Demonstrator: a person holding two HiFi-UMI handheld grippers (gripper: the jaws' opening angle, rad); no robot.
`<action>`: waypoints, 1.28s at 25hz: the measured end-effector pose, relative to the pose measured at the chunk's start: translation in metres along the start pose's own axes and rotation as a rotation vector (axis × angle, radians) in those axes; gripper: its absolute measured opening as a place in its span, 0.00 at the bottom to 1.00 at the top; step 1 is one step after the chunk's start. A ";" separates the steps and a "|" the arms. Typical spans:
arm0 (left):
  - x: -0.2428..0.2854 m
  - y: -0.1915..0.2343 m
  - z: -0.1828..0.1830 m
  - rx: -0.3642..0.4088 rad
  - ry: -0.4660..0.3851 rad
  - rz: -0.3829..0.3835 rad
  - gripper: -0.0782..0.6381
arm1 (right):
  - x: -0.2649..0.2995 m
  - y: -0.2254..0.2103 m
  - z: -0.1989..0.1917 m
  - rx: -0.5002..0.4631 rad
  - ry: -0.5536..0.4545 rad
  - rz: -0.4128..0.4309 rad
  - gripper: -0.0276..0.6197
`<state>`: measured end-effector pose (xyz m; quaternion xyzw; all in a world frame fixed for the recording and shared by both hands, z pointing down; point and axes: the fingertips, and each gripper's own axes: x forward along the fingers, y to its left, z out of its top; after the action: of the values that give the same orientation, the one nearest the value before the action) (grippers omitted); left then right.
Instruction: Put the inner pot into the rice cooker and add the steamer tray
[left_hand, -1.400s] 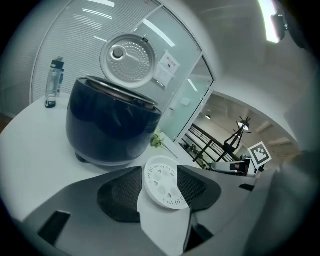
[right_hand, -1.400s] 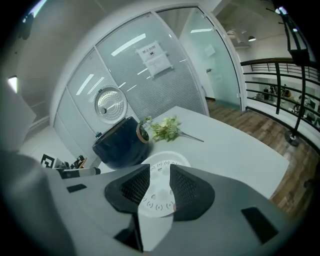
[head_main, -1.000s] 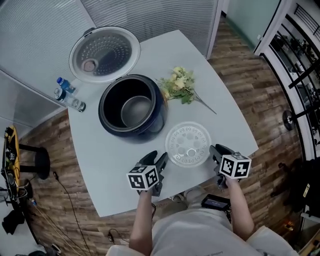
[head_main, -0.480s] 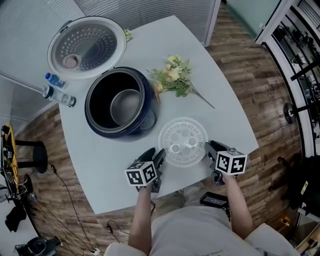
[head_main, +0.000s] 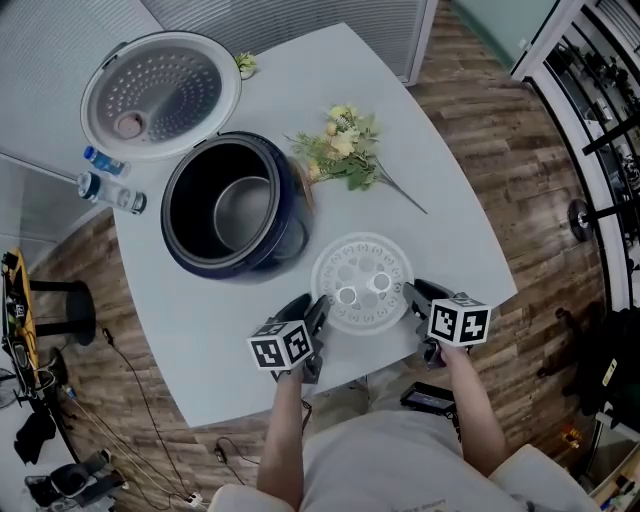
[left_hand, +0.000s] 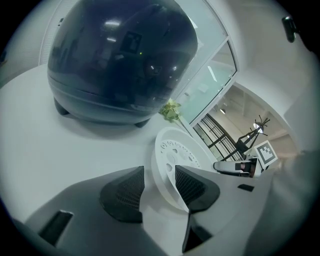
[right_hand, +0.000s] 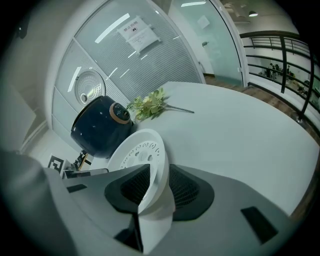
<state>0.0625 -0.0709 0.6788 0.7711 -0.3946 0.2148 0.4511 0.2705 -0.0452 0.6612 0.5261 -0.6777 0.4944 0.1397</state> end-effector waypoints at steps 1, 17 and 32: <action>0.001 0.000 0.000 0.000 -0.001 0.001 0.39 | 0.001 0.000 -0.001 -0.002 0.004 0.001 0.24; 0.004 -0.005 0.001 -0.027 -0.016 -0.031 0.25 | 0.009 0.002 -0.001 0.001 0.023 0.016 0.16; 0.000 -0.007 0.000 -0.039 0.011 -0.032 0.22 | 0.005 0.004 -0.005 -0.015 0.033 0.012 0.16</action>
<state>0.0681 -0.0689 0.6757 0.7671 -0.3838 0.2042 0.4717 0.2636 -0.0438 0.6649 0.5126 -0.6820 0.4990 0.1518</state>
